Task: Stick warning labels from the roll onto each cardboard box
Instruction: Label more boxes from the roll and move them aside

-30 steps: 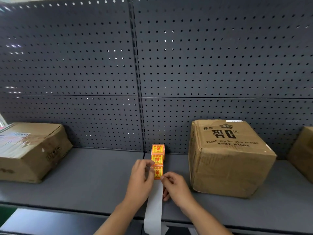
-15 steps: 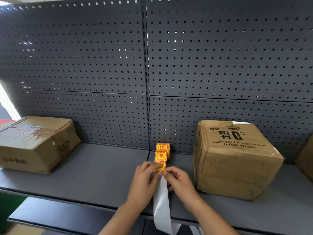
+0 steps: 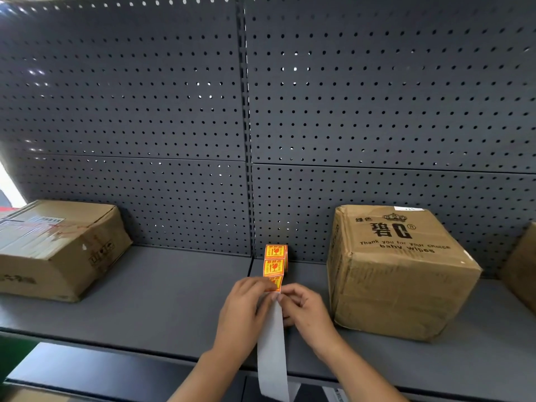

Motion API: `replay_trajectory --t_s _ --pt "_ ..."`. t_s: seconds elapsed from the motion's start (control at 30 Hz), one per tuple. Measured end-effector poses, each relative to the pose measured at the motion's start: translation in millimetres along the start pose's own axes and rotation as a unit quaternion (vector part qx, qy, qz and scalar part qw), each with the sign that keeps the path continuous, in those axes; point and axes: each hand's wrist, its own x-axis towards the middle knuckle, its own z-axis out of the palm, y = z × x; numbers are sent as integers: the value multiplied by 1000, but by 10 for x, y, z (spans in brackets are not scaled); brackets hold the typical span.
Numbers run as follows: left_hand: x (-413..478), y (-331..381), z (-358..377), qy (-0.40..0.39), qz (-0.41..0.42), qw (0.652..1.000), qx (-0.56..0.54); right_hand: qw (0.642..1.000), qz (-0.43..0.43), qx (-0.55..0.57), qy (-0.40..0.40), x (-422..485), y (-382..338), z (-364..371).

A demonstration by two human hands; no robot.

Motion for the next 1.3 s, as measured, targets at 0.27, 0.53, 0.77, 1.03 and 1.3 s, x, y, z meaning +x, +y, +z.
replay_trajectory --t_s 0.27,0.53,0.77,1.03,1.3 --pt "81 -12 13 36 -3 999 2 996 -47 -70 -9 66 -7 39" --pt "150 -5 -42 0 12 999 34 978 -97 -182 12 71 -48 -5" --pt "196 0 -84 -33 -63 996 -54 970 -104 -220 12 75 -41 -6" --pt "225 99 -123 -39 -145 983 -103 968 -78 -232 52 116 -8 -24" --pt "329 177 -181 8 -223 965 -141 969 -23 -227 95 123 100 -98"
